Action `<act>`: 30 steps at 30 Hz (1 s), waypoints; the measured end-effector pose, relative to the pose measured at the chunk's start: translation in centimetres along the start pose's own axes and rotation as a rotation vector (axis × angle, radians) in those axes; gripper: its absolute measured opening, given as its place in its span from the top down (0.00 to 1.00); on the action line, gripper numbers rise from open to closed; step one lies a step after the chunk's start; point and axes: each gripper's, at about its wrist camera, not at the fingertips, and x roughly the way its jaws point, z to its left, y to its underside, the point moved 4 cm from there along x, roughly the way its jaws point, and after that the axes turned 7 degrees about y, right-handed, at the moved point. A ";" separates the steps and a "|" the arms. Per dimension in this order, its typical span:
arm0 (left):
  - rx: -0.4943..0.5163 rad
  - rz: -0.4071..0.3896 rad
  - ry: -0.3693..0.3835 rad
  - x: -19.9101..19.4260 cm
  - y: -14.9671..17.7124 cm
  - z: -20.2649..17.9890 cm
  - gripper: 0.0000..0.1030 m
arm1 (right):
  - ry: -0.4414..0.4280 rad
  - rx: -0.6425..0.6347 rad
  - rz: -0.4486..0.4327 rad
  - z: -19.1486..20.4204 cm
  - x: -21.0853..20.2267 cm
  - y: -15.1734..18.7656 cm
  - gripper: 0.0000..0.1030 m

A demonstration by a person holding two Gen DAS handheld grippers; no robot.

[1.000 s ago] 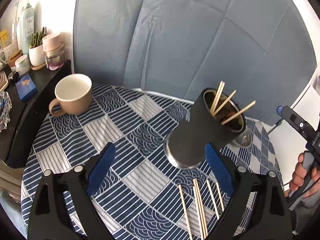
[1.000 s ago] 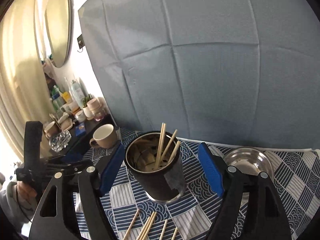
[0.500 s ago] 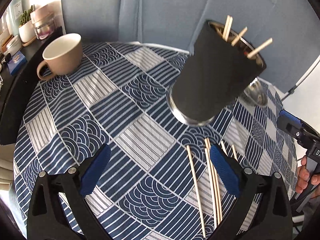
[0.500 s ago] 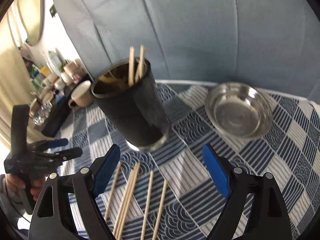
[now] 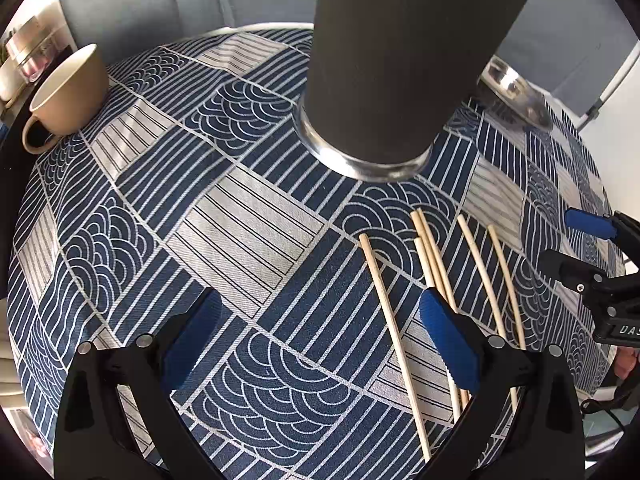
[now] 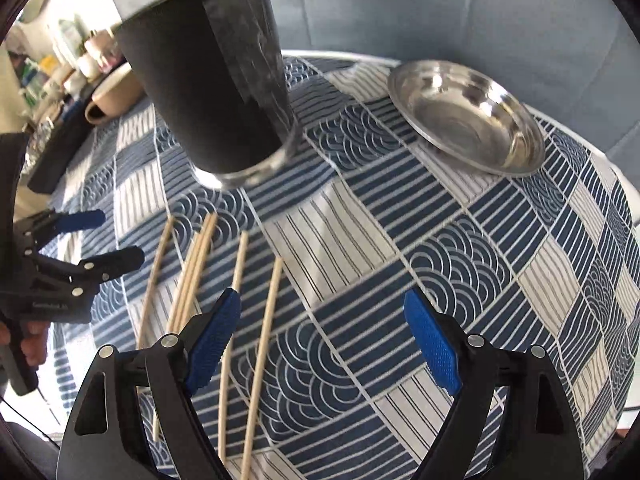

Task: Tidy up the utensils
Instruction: 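Lower both open grippers toward the loose chopsticks on the cloth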

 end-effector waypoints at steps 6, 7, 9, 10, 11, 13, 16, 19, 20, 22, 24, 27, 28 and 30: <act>0.028 0.043 -0.059 1.6 0.3 -0.2 0.06 | 0.007 -0.040 0.031 0.7 0.9 0.7 0.23; 0.035 0.040 -0.070 1.6 0.4 -0.2 0.06 | 0.016 -0.048 0.034 0.9 1.1 0.8 0.23; 0.052 0.043 -0.083 1.8 0.5 -0.3 0.06 | 0.025 -0.057 0.044 1.1 1.4 0.9 0.24; 0.066 0.047 -0.091 1.8 0.5 -0.4 0.06 | 0.031 -0.062 0.054 1.3 1.7 1.0 0.24; 0.081 0.045 -0.098 1.8 0.6 -0.6 0.05 | 0.037 -0.070 0.062 1.6 2.0 1.0 0.25; 0.077 0.048 -0.097 2.0 0.5 -0.5 0.05 | 0.071 -0.097 0.065 2.1 2.3 1.0 0.26; 0.078 0.057 -0.100 1.9 0.4 -0.4 0.04 | 0.100 -0.117 0.079 2.7 2.8 1.0 0.29; 0.081 0.078 -0.099 2.1 0.2 -0.4 0.04 | 0.098 -0.111 0.085 2.9 3.1 1.3 0.31; 0.081 0.085 -0.098 2.3 0.1 -0.3 0.05 | 0.095 -0.104 0.089 2.8 3.2 1.3 0.31; 0.084 0.098 -0.093 2.3 0.0 -0.2 0.06 | 0.078 -0.073 0.109 2.4 3.4 1.4 0.31; 0.092 0.108 -0.090 2.3 0.0 0.0 0.07 | 0.058 -0.047 0.132 2.0 3.6 1.5 0.31; 0.091 0.126 -0.085 1.8 0.0 0.7 0.14 | 0.042 -0.066 0.144 1.4 3.6 1.6 0.35; 0.084 0.136 -0.086 1.7 -0.1 0.9 0.18 | 0.040 -0.073 0.147 1.3 3.6 1.6 0.37; 0.073 0.156 -0.088 1.4 -0.1 1.3 0.23 | 0.034 -0.087 0.161 1.1 3.5 1.6 0.45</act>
